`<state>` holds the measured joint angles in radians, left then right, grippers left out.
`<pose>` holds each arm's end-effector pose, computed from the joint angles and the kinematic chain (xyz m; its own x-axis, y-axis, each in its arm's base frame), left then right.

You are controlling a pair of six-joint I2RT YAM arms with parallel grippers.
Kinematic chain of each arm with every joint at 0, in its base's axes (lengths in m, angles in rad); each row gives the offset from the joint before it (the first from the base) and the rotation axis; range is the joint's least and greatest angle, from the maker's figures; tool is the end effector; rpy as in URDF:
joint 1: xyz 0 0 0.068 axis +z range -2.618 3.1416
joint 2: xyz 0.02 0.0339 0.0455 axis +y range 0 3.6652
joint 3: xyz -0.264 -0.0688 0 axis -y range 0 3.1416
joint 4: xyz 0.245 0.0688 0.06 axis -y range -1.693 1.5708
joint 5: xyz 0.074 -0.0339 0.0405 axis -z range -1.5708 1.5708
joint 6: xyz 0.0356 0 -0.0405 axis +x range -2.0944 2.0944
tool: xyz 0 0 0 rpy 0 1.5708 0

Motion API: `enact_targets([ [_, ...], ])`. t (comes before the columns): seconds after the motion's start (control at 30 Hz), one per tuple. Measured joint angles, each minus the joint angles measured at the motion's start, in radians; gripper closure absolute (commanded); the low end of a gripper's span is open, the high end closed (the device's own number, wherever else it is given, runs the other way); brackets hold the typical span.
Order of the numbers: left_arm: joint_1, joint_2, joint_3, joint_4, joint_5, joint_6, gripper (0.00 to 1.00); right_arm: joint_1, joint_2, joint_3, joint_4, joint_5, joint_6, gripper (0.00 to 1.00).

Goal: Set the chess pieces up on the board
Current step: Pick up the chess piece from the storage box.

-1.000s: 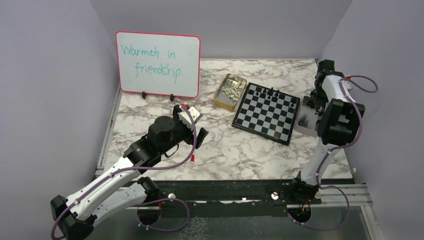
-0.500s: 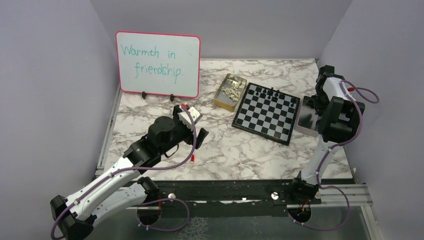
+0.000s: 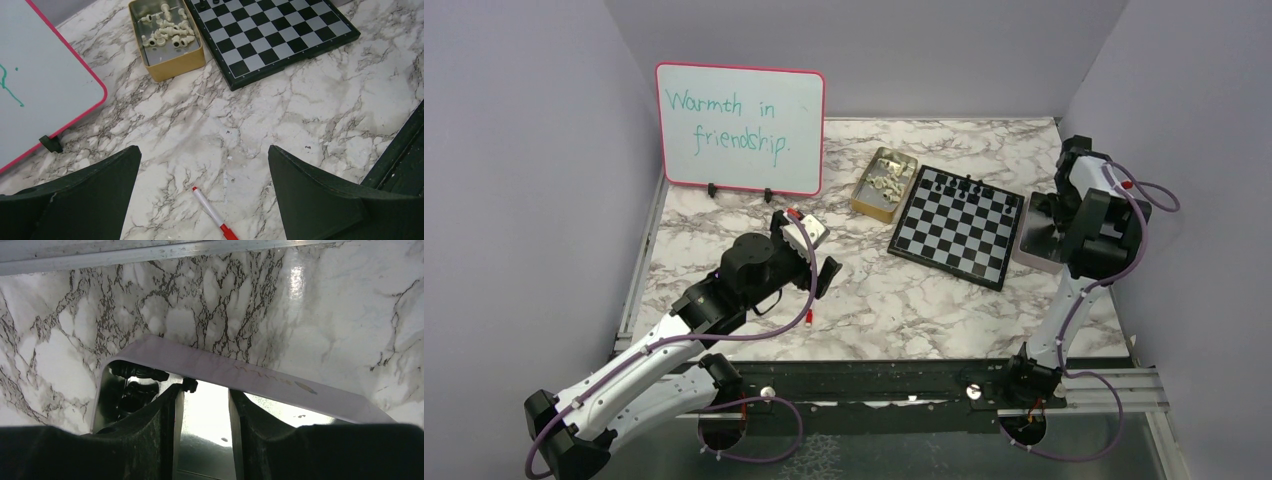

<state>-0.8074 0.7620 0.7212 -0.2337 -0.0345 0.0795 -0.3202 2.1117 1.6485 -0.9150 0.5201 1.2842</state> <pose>0.1265 -0.1304 0.3160 -0.1313 0.2520 -0.9588 0.7118 0.6971 0.0858 0.3950 -0.1496 0.1811 0.0852 0.8487 -0.5220 0.9964 -0.0720 0.0457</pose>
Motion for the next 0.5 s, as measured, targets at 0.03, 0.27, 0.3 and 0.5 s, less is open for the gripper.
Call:
enact_targets([
  [0.03, 0.000, 0.000, 0.000, 0.000, 0.000, 0.000, 0.01, -0.001, 0.006, 0.004, 0.000, 0.000, 0.004, 0.57],
  [0.27, 0.000, 0.000, 0.000, 0.000, 0.000, 0.000, 0.01, -0.001, 0.016, 0.006, 0.005, 0.000, 0.028, 0.57],
  [0.3, 0.000, 0.000, 0.000, 0.000, 0.000, 0.000, 0.01, -0.001, 0.017, 0.006, 0.006, 0.000, 0.029, 0.57],
  [0.5, -0.001, 0.000, 0.000, 0.000, 0.000, 0.001, 0.01, -0.001, 0.019, 0.008, 0.005, 0.002, 0.030, 0.57],
])
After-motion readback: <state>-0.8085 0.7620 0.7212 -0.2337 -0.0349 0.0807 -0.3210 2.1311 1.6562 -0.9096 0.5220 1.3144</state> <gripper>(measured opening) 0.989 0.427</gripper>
